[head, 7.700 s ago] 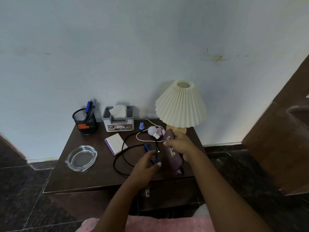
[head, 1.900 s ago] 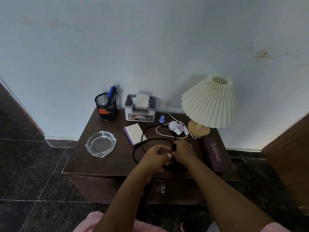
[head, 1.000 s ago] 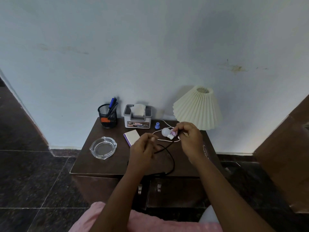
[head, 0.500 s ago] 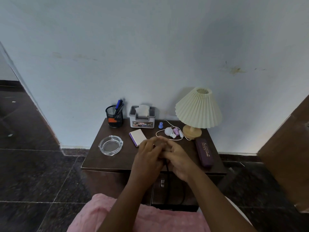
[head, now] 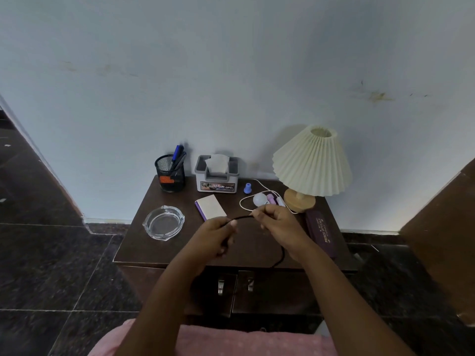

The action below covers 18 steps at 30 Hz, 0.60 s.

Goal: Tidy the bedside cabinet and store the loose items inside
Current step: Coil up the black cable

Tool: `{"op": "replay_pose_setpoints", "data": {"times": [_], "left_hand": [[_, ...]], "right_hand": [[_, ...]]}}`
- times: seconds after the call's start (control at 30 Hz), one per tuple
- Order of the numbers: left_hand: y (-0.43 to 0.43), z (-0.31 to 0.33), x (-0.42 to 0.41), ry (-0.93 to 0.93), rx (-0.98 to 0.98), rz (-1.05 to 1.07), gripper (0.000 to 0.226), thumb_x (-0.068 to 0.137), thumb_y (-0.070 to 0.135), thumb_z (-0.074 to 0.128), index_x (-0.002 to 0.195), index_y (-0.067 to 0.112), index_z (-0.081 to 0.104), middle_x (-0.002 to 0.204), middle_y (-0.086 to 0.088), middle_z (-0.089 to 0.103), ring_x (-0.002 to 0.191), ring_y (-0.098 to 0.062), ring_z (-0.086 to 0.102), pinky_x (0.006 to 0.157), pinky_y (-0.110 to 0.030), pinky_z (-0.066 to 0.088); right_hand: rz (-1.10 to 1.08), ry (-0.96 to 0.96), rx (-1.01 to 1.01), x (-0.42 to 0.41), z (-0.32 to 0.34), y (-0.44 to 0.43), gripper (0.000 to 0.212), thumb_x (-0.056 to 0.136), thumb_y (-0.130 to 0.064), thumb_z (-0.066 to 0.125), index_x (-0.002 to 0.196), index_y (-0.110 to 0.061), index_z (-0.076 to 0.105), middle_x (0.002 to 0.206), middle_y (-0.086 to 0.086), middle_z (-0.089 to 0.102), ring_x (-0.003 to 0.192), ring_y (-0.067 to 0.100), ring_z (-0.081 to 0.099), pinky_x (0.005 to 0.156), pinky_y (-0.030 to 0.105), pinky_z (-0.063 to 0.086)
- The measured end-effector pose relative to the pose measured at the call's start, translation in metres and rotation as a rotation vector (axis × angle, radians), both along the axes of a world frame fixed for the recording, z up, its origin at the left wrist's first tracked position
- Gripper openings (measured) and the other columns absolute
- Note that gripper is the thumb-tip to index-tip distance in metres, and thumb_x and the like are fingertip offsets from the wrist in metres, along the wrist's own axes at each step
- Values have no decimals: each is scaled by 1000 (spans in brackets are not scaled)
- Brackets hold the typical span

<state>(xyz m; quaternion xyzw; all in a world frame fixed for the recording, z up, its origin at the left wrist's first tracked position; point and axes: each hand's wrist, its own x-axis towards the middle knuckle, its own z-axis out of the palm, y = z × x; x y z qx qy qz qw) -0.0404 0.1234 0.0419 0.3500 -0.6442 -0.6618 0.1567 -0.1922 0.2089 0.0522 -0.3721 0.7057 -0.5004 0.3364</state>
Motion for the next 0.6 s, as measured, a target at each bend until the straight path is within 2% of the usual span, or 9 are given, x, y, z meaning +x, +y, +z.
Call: {"op": "replay_pose_setpoints", "data": {"times": [0.03,0.07,0.1,0.17,0.27,0.33,0.47,0.53,0.6], "left_hand": [[-1,2,-1,138,185,-34,26,99,23,42,79,12,55,51,2,49,35,-5,34,40,-20,36],[-2,5,-2,259,322,-44,26,99,23,41,80,11,56,50,2,48,34,-5,33,39,-19,37],[-2,7,-3,363,420,-30,27,98,24,41,81,11,57,51,2,48,35,-6,35,39,-20,39],[-3,11,-8,519,526,55,26,98,23,39,85,9,57,52,1,52,37,-7,42,41,-21,44],[-10,15,-11,752,604,253,30,100,22,34,96,7,60,61,0,64,52,-10,63,52,-23,55],[-17,14,-8,809,592,374,32,101,22,32,102,9,61,78,-2,73,81,-15,71,64,-26,59],[-24,5,-2,600,224,568,32,102,18,35,96,25,66,114,2,68,121,-17,54,98,-35,47],[-24,0,1,386,-124,607,33,100,15,39,90,27,68,120,18,58,114,-1,54,96,-21,44],[-27,-5,4,125,-448,563,26,99,11,40,101,17,66,109,21,59,93,13,55,78,-2,39]], "right_hand": [[-14,44,-17,-2,-2,-4,18,92,-23,58,82,-12,68,91,7,69,105,11,47,69,18,42],[-23,84,-28,-2,-3,-8,18,92,-24,58,82,-13,69,101,2,67,112,1,35,71,12,41],[-20,115,-36,0,-4,-12,21,93,-25,56,81,-14,70,101,-6,64,111,-1,38,69,6,39],[26,151,-37,7,-9,-21,25,95,-26,52,79,-18,69,84,-7,68,84,4,60,69,12,41],[218,272,18,28,-22,-34,23,97,-18,48,83,-18,66,73,-12,60,66,-4,52,64,11,36],[354,380,37,43,-28,-40,20,96,-17,49,91,-11,67,77,-9,61,67,-4,51,60,8,35],[460,460,6,54,-22,-41,24,96,-29,51,92,-13,67,80,-7,66,74,1,59,68,22,45],[493,510,25,53,-15,-39,26,95,-34,51,99,-15,67,88,0,69,83,14,63,76,36,50],[491,557,-7,48,-8,-34,23,92,-34,53,101,-18,68,90,-1,70,84,13,64,78,37,51]]}}
